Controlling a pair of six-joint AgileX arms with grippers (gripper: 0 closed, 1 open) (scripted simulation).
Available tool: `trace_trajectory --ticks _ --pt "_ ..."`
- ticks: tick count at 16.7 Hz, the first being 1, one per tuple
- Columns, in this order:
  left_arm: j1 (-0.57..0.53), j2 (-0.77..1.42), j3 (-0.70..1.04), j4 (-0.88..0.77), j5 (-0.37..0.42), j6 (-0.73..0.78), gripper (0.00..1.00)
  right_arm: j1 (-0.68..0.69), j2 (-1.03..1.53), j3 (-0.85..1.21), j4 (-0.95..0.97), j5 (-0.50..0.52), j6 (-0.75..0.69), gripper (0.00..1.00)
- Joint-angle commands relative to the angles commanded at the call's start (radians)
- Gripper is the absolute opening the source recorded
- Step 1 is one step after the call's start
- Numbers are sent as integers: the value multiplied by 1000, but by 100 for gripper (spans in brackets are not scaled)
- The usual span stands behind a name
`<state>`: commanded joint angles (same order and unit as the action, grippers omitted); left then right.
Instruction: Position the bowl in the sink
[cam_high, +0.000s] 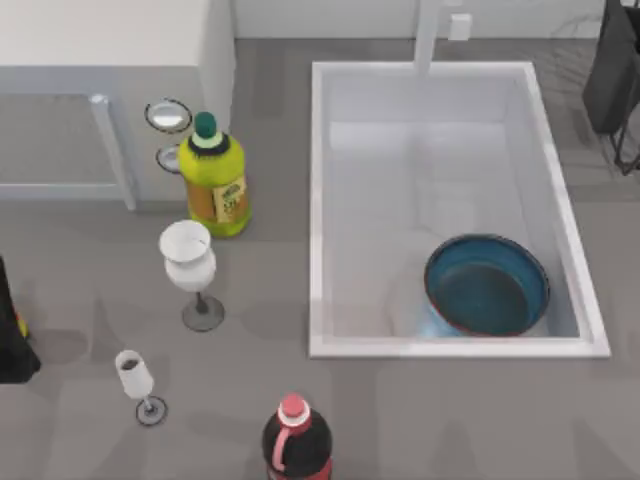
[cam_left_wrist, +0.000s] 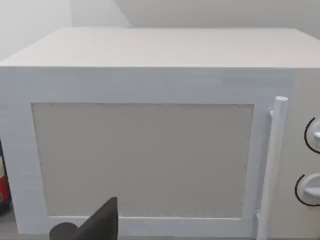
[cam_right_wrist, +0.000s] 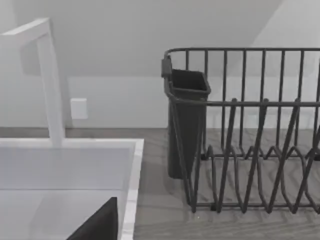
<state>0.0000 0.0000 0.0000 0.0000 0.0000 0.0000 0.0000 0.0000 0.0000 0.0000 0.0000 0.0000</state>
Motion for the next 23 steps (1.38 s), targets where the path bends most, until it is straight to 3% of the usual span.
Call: trace_trajectory --ticks 4,9,23 --pt "0 0 0 0 0 0 100 5 31 30 -19 -1 5 100" --pt "0 0 0 0 0 0 100 38 292 266 -164 -2 41 100" --pt "0 0 0 0 0 0 100 176 1740 1255 -848 6 188 100"
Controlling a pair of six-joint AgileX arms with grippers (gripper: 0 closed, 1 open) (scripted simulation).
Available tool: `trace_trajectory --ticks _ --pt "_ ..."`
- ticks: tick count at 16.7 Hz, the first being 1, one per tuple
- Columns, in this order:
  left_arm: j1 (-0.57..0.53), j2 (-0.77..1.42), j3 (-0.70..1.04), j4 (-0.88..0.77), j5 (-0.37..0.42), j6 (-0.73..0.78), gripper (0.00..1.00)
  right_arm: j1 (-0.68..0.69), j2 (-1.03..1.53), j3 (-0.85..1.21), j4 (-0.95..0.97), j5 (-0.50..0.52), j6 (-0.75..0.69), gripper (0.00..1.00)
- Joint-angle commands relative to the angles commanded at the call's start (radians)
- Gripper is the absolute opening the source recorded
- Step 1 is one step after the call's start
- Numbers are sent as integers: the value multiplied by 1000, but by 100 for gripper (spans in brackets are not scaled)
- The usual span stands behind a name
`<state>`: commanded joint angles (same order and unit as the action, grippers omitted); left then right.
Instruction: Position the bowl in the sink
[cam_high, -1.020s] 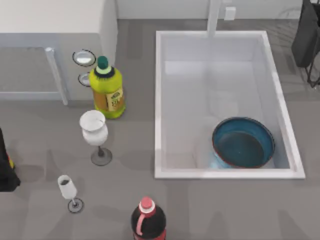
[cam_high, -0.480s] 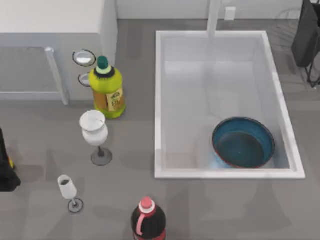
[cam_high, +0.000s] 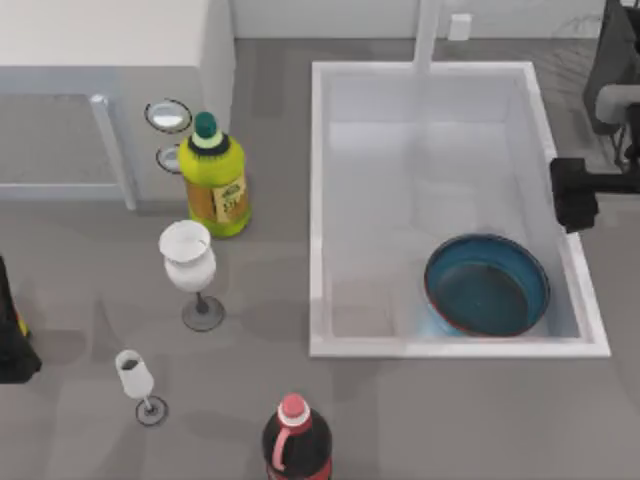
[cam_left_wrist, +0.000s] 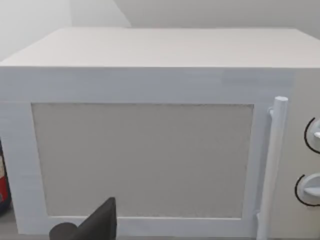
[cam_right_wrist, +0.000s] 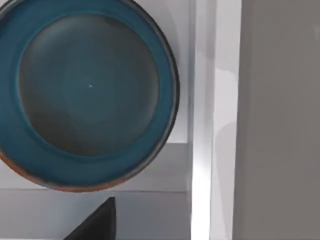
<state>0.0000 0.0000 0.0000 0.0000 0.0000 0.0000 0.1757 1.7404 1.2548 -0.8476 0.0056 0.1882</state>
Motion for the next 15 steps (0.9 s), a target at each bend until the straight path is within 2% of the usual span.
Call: trace_trajectory --ticks 4,7,15 --pt "0 0 0 0 0 0 100 27 259 205 -118 -1 31 100" --pt "0 0 0 0 0 0 100 38 360 294 -163 -3 43 100" --pt "0 0 0 0 0 0 100 36 385 299 -153 -3 43 100"
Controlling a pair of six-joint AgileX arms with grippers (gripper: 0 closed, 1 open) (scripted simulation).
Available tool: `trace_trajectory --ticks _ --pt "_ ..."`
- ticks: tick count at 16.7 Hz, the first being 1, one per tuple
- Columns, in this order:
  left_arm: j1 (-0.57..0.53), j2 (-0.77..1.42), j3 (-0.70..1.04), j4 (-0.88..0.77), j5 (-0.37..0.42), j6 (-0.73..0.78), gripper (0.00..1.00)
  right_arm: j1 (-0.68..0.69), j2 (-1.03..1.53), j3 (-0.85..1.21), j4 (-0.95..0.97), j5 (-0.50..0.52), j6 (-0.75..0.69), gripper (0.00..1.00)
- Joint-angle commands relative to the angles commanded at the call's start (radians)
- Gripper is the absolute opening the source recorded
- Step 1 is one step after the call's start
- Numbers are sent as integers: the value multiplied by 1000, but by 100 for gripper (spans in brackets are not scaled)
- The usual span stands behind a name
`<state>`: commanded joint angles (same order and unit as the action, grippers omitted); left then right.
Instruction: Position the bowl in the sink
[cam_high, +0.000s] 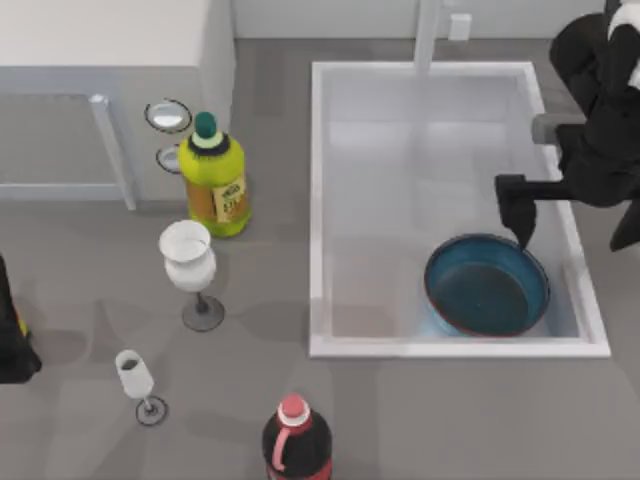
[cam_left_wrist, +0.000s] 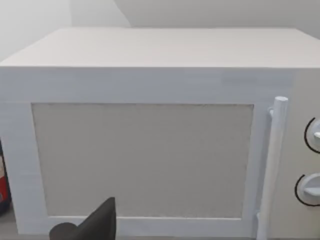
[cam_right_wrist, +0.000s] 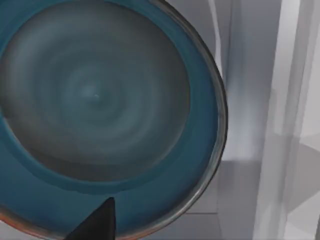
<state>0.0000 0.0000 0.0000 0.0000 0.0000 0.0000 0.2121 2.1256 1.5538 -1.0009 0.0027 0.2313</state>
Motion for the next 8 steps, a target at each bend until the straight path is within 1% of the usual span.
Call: trace_trajectory --ticks 2,6,8 --pt "0 0 0 0 0 0 100 2 33 -27 58 0 0 100" --pt "0 0 0 0 0 0 100 4 127 -105 246 1 4 100" --pt "0 0 0 0 0 0 100 5 160 -131 296 2 5 100"
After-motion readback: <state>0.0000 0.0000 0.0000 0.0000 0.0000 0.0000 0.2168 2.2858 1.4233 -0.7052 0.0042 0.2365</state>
